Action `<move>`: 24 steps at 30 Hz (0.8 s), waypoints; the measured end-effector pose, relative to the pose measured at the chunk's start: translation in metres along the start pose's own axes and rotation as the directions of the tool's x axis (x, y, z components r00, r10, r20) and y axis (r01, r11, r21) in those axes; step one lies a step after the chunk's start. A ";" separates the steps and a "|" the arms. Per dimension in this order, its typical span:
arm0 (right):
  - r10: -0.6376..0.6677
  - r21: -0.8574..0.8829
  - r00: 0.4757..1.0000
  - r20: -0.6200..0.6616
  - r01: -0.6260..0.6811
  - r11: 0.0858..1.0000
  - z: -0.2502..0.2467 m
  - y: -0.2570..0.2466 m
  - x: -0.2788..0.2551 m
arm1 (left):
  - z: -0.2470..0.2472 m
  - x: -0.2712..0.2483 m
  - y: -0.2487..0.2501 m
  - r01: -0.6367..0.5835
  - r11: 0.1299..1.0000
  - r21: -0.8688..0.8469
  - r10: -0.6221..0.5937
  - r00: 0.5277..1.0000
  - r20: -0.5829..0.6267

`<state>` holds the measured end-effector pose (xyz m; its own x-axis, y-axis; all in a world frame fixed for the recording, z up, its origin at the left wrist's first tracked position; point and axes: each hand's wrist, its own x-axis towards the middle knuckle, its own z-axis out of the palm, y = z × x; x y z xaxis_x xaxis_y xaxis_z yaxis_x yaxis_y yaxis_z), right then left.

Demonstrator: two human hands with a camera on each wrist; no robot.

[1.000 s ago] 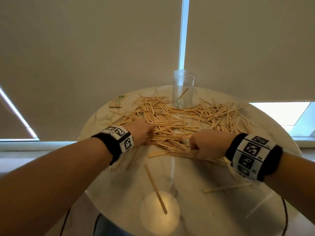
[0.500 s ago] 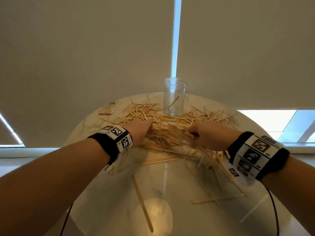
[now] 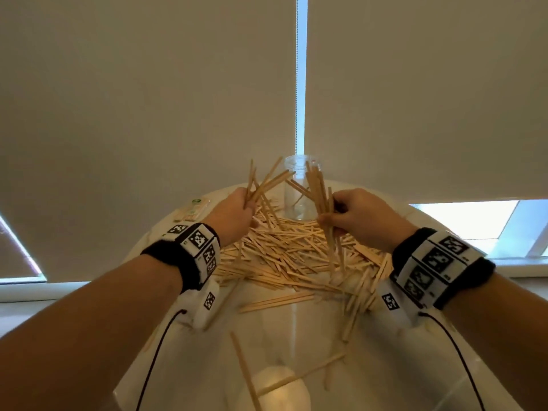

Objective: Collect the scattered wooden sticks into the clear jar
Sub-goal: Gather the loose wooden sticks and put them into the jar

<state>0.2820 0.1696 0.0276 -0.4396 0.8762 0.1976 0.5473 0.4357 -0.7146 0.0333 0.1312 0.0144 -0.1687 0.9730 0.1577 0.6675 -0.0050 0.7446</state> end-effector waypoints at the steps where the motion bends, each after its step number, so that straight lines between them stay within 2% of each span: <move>1: -0.015 0.018 1.000 -0.001 0.015 1.000 0.003 -0.006 0.002 | 0.000 -0.003 0.001 -0.003 0.996 -0.089 0.001 1.000 -0.022; 3: -0.027 0.042 1.000 0.011 0.027 0.999 0.009 -0.019 0.011 | 0.001 -0.008 0.002 -0.032 0.977 -0.209 0.019 0.998 -0.064; 8: -0.045 0.062 0.999 0.017 0.044 0.997 0.027 -0.044 0.033 | 0.013 -0.017 0.001 -0.066 0.941 -0.331 0.038 0.995 -0.089; 12: -0.044 0.085 0.995 0.095 0.036 0.996 0.043 -0.059 0.036 | 0.025 -0.018 0.003 -0.084 0.898 -0.431 0.038 0.993 -0.113; 15: -0.030 0.120 0.998 0.053 0.023 0.992 0.048 -0.062 0.036 | 0.030 -0.017 0.010 -0.059 0.853 -0.518 0.003 0.994 -0.109; 19: -0.011 0.155 1.000 -0.005 0.012 0.988 0.048 -0.060 0.035 | 0.040 -0.016 0.018 -0.047 0.839 -0.542 0.002 0.997 -0.083; 24: 0.012 0.147 1.000 -0.006 -0.011 0.989 0.043 -0.057 0.031 | 0.046 -0.015 0.020 -0.077 0.845 -0.529 0.037 0.996 -0.086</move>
<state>0.2069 0.1628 0.0455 -0.4289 0.8826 0.1925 0.4418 0.3908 -0.8075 0.0825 0.1271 -0.0024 -0.2058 0.9486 0.2404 0.1930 -0.2015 0.9603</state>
